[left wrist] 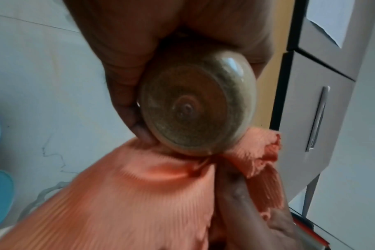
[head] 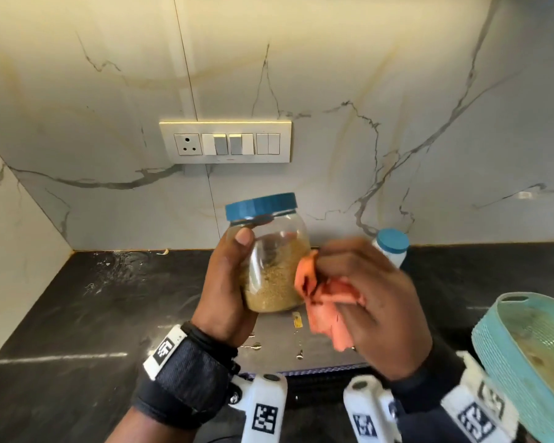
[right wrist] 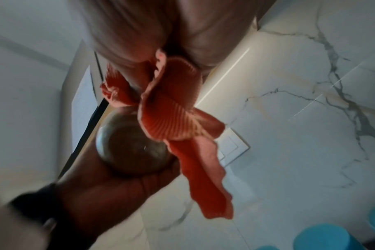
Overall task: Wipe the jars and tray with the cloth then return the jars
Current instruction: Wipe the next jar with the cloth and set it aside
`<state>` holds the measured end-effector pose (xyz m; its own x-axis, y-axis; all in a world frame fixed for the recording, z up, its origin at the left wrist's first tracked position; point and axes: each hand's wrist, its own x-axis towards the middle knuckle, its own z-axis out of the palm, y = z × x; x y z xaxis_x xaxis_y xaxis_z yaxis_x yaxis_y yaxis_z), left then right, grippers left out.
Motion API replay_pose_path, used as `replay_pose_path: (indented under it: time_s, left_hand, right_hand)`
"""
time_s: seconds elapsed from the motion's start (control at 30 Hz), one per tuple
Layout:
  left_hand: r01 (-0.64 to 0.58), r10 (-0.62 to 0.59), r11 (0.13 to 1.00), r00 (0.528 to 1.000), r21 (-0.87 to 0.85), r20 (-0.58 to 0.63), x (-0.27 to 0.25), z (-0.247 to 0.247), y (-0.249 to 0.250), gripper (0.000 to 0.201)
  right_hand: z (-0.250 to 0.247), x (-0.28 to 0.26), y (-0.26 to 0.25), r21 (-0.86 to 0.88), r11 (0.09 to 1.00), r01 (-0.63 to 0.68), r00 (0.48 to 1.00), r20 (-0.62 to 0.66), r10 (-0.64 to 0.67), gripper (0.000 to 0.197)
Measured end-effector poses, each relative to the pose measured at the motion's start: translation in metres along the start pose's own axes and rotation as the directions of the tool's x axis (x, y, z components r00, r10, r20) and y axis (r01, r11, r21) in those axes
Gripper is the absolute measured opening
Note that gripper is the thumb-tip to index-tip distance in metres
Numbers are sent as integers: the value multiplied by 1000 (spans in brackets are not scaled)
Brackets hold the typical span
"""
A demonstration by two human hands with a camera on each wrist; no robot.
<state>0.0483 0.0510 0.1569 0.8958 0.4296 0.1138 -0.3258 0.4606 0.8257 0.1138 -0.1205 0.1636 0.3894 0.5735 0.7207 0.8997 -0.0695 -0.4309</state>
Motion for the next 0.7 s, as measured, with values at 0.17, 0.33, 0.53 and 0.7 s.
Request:
replay_pose_path:
  time_s: [0.17, 0.33, 0.53, 0.7]
  left_hand:
    - [-6, 10, 998, 998, 61, -61, 4, -11, -7, 65]
    - [-41, 46, 941, 999, 336, -5, 2, -12, -15, 75]
    - [-13, 15, 892, 1000, 452, -1, -2, -16, -28, 69]
    - [-14, 24, 945, 999, 327, -27, 0, -13, -29, 72]
  right_hand:
    - [10, -23, 3, -111, 994, 21, 999, 41, -17, 18]
    - [22, -34, 9, -257, 957, 135, 974, 214, -80, 21]
    - [9, -5, 12, -281, 960, 14, 1000, -6, -16, 21]
    - [0, 7, 15, -165, 986, -20, 1000, -1, 21, 21]
